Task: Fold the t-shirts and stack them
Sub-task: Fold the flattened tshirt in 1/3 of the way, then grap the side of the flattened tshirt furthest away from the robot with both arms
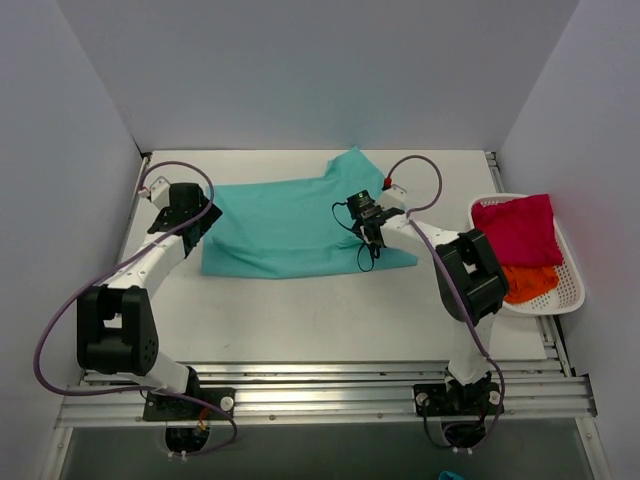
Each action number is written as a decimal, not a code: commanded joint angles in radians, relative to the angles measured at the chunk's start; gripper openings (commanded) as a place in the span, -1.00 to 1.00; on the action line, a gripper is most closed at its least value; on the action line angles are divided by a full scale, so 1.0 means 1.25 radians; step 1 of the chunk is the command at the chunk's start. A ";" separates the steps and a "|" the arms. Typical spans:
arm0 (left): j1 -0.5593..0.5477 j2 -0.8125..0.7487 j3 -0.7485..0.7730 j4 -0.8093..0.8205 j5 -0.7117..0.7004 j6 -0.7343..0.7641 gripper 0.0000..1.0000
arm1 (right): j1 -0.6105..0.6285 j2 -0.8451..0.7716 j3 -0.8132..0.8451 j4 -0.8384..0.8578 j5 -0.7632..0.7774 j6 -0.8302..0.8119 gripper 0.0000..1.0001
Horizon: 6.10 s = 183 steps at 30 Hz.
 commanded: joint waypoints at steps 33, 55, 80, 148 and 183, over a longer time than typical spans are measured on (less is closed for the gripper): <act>0.003 0.033 -0.011 0.062 0.012 0.008 0.79 | 0.035 0.057 0.007 -0.005 0.005 0.034 -1.00; 0.003 0.068 0.005 0.071 0.017 0.010 0.79 | 0.036 0.227 0.249 -0.052 0.013 0.018 -0.77; 0.012 0.202 0.315 0.032 0.043 0.122 0.81 | -0.163 0.374 0.757 -0.078 -0.266 -0.325 0.99; 0.066 0.611 0.586 0.011 0.178 0.089 0.70 | -0.258 0.786 0.948 0.328 -0.602 -0.190 -0.94; 0.104 0.730 0.784 -0.052 0.211 0.104 0.30 | -0.316 0.732 0.905 0.368 -0.603 -0.236 -1.00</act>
